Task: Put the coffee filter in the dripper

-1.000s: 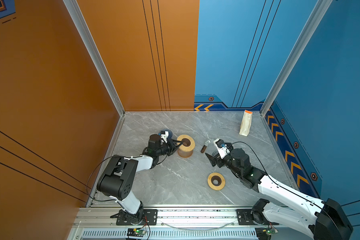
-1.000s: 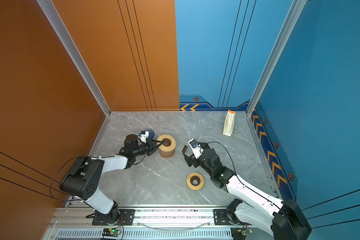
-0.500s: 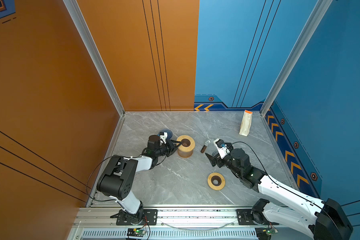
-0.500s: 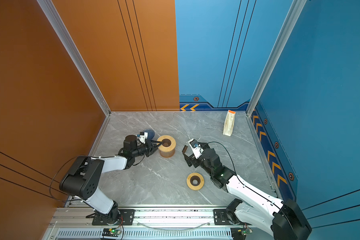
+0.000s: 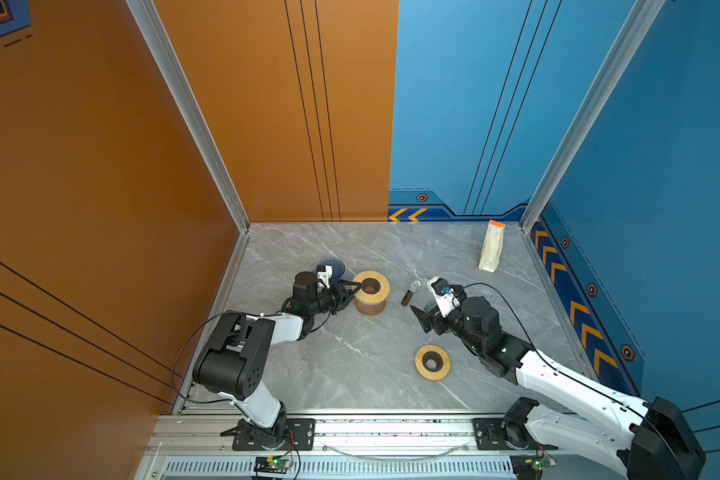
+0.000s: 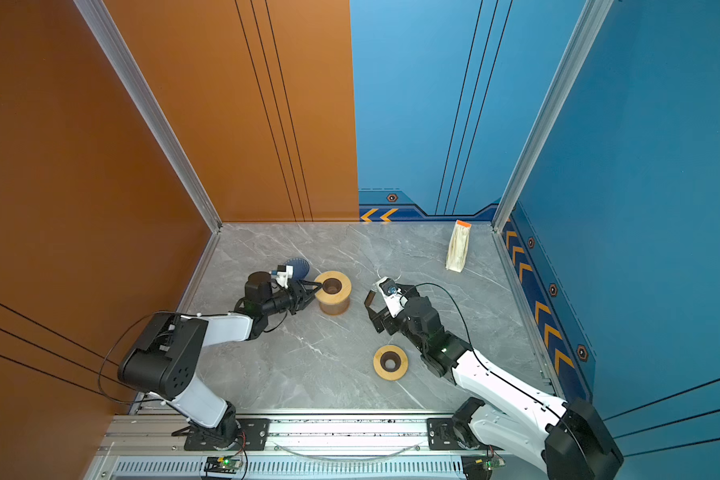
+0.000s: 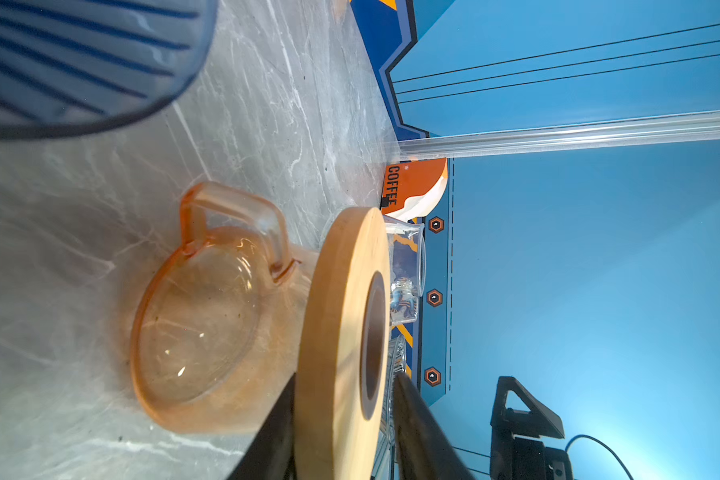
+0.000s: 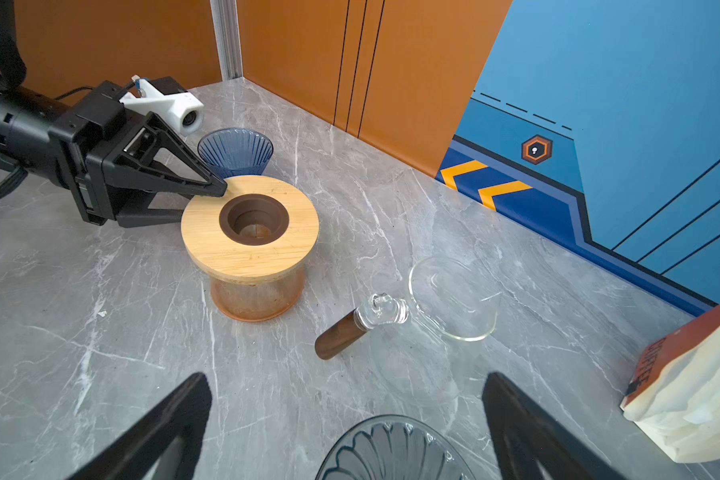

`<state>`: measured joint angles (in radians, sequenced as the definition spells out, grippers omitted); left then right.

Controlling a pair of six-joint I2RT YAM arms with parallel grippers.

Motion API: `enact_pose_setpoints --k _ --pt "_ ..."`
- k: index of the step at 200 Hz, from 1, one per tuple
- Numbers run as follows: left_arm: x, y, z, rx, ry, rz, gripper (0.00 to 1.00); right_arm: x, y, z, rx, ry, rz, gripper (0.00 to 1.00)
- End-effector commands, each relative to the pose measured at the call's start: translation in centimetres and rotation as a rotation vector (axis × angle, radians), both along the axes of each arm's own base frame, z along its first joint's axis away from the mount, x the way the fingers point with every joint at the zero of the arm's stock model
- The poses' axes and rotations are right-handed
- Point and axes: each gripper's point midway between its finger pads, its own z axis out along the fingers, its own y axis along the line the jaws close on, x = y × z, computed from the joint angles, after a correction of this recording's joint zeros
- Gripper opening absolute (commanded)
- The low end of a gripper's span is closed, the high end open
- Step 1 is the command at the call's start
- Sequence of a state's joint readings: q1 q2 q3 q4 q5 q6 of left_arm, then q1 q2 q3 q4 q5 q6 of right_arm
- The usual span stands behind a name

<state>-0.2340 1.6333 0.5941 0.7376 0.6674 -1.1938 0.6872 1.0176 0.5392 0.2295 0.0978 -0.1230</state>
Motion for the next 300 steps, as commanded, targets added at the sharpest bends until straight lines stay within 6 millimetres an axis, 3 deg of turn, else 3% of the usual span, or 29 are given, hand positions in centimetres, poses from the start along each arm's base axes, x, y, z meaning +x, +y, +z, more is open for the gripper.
enact_pose_setpoints --k 1,47,96,134,174,233,239,243,253,256,264,300 --pt "-0.8 0.4 0.0 0.001 -0.006 -0.017 0.41 0.2 0.5 1.6 0.044 -0.029 0.008 1.0" --pt "-0.9 0.9 0.0 0.002 -0.009 -0.007 0.45 0.3 0.5 2.2 0.06 -0.043 0.004 1.0" --pt "-0.9 1.6 1.4 0.019 -0.043 -0.01 0.53 0.4 0.6 2.3 0.07 -0.035 0.002 1.0" --pt "-1.7 2.1 2.7 0.144 -0.06 -0.051 0.62 1.0 0.7 2.4 0.067 0.008 -0.021 1.0" --pt "-2.9 3.7 5.2 0.373 -0.092 -0.094 0.73 1.3 2.1 3.1 0.092 0.038 0.019 1.0" --pt "-3.7 6.1 10.4 0.571 -0.169 -0.087 0.82 1.9 2.6 5.2 0.088 0.041 0.016 1.0" --pt "-3.9 6.3 10.3 0.585 -0.163 -0.091 0.82 2.0 2.5 5.4 0.083 0.041 0.01 1.0" --pt "-3.6 6.3 11.7 0.588 -0.193 -0.087 0.83 2.1 2.5 5.5 0.079 0.043 0.006 1.0" --pt "-3.5 6.7 12.4 0.605 -0.201 -0.093 0.85 2.3 2.5 5.8 0.072 0.047 0.0 1.0" --pt "-3.5 6.8 12.5 0.611 -0.201 -0.095 0.92 2.3 2.5 6.0 0.072 0.048 -0.001 1.0" --pt "-3.4 7.2 12.9 0.619 -0.203 -0.097 0.96 2.4 2.6 6.2 0.068 0.056 -0.002 1.0" --pt "-2.4 9.1 14.2 0.674 -0.223 -0.069 0.97 2.6 3.4 6.8 0.03 0.114 0.015 1.0"
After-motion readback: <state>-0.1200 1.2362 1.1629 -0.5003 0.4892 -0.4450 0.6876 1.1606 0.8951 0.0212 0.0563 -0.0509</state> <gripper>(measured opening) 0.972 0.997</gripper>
